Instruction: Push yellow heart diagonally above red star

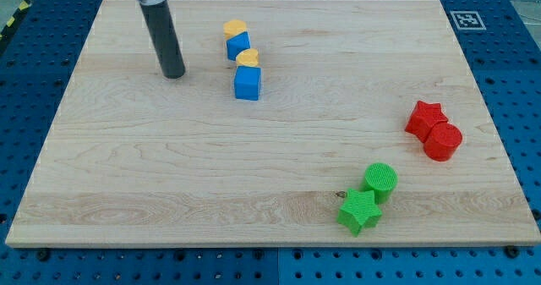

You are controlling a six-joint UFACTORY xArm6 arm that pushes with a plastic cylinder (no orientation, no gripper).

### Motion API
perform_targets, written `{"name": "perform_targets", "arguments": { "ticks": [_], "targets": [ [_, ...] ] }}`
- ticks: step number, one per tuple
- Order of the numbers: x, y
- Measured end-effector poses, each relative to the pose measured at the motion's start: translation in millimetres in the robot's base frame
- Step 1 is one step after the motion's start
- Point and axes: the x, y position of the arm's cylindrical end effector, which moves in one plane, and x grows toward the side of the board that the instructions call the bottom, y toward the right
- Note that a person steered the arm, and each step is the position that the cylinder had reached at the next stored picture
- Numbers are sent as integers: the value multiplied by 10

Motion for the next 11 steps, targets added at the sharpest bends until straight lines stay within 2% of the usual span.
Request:
{"name": "perform_targets", "arguments": {
  "ticks": [1, 4, 6, 7, 8, 9, 10, 11],
  "targets": [
    [-9, 393],
    [-10, 2179],
    [-100, 1733],
    [-190, 1979],
    [-165, 2519],
    [243, 3172],
    [448, 3380],
    [222, 3305]
  ]
}}
